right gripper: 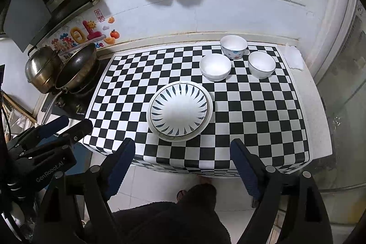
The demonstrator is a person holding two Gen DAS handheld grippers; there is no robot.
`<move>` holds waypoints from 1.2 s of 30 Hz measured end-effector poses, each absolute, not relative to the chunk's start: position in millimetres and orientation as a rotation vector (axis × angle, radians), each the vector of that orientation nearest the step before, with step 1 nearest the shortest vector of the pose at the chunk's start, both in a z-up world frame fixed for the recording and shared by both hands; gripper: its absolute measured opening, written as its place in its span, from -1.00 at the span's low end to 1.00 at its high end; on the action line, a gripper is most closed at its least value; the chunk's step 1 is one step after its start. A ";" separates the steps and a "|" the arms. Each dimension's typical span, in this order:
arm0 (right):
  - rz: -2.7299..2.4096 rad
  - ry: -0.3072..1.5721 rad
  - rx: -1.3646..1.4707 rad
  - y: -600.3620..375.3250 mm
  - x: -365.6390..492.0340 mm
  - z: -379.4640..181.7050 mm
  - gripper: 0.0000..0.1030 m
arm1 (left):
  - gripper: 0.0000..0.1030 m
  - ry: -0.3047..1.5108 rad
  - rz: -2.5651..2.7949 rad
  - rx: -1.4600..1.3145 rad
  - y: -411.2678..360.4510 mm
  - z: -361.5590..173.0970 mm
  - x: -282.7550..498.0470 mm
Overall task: Organize plates and bowls
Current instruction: 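Move both tools toward the plain white bowls, then grasp a plain white bowl rim with both tools and lift it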
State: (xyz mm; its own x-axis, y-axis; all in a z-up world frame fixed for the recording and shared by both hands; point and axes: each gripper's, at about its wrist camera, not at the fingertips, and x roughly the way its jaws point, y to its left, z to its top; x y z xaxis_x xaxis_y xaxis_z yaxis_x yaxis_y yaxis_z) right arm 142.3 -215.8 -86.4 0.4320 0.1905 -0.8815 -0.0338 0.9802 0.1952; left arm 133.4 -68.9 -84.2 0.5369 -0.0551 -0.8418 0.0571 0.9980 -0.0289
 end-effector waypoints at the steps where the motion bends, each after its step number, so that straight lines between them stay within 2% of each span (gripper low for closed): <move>1: 0.143 1.118 0.165 -219.2 145.7 -87.9 0.70 | 0.14 1.005 -0.065 0.002 -70.4 -85.1 136.6; 6: 0.160 1.102 0.226 -246.6 173.2 -100.8 0.72 | 0.14 1.052 -0.069 -0.014 -86.0 -96.7 172.6; 12: 0.152 1.160 0.297 -301.5 248.2 -150.3 0.72 | 0.14 1.126 -0.074 -0.059 -114.3 -125.5 257.5; 21: 0.156 1.337 0.408 -362.4 401.0 -270.5 0.71 | 0.14 1.373 -0.105 -0.148 -153.1 -220.5 425.0; 26: 0.173 1.441 0.358 -363.2 470.0 -330.1 0.69 | 0.14 1.506 -0.110 -0.173 -170.7 -276.1 480.9; 28: 0.182 1.465 0.342 -361.4 486.8 -346.2 0.64 | 0.14 1.544 -0.106 -0.165 -177.0 -294.8 496.2; 31: 0.204 1.510 0.322 -355.8 507.4 -370.7 0.43 | 0.11 1.589 -0.107 -0.168 -183.1 -315.4 510.5; 32: 0.211 1.520 0.317 -353.5 510.6 -375.8 0.30 | 0.11 1.592 -0.109 -0.170 -183.8 -318.4 512.9; 34: 0.230 1.543 0.308 -348.2 518.7 -389.0 0.12 | -0.08 1.599 -0.127 -0.175 -187.5 -324.0 516.5; 35: 0.237 1.552 0.305 -346.1 520.8 -393.1 -0.02 | -0.33 1.609 -0.133 -0.175 -188.7 -326.6 517.7; 36: 0.247 1.563 0.303 -344.0 523.2 -398.0 -0.20 | -0.46 1.621 -0.138 -0.169 -190.6 -329.9 518.4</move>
